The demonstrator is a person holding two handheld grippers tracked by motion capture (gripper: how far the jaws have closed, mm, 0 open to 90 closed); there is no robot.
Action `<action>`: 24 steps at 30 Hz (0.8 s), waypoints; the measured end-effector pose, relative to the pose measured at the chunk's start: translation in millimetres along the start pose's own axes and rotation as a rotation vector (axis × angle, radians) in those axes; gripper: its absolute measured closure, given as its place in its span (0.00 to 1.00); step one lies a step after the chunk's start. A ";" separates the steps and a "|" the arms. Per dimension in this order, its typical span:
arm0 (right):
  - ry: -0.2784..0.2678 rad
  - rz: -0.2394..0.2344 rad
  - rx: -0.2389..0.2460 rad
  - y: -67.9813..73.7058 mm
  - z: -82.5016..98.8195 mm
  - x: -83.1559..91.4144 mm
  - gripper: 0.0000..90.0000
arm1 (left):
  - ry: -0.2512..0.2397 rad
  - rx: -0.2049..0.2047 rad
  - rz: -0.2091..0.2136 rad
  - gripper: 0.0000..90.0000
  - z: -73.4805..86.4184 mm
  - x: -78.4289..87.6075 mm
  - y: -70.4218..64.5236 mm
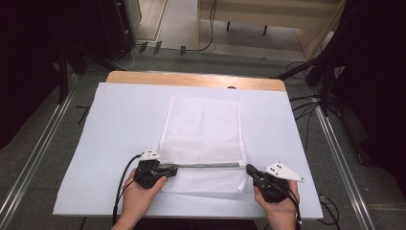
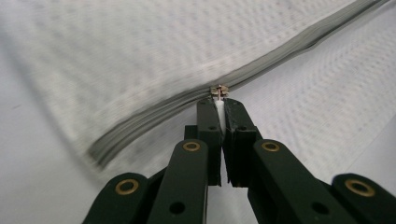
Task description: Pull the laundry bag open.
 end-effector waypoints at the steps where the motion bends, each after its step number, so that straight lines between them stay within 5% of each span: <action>1: 0.001 0.001 -0.002 -0.7 -0.1 -0.3 1.00 | -0.001 0.003 -0.005 0.98 1.6 2.1 2.9; 11: 0.027 0.009 -0.016 -8.5 2.3 -1.8 1.00 | -0.018 0.015 -0.023 0.98 11.9 20.9 22.7; 18: 0.029 0.014 -0.006 -7.0 2.3 -2.0 1.00 | -0.020 -0.002 -0.041 0.98 15.3 24.2 21.1; 24: 0.043 0.012 -0.005 -8.4 4.2 -2.0 1.00 | -0.029 -0.011 -0.012 0.97 16.1 27.7 17.5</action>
Point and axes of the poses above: each handheld gripper's, and its own axes: x roughly backward along the jaws, z roughly out of its underside, y roughly to its left, the point moved 7 cm from there along -x, roughly forward along the jaws, and after that the axes turned 10 degrees about -z, right-handed, at the moved point
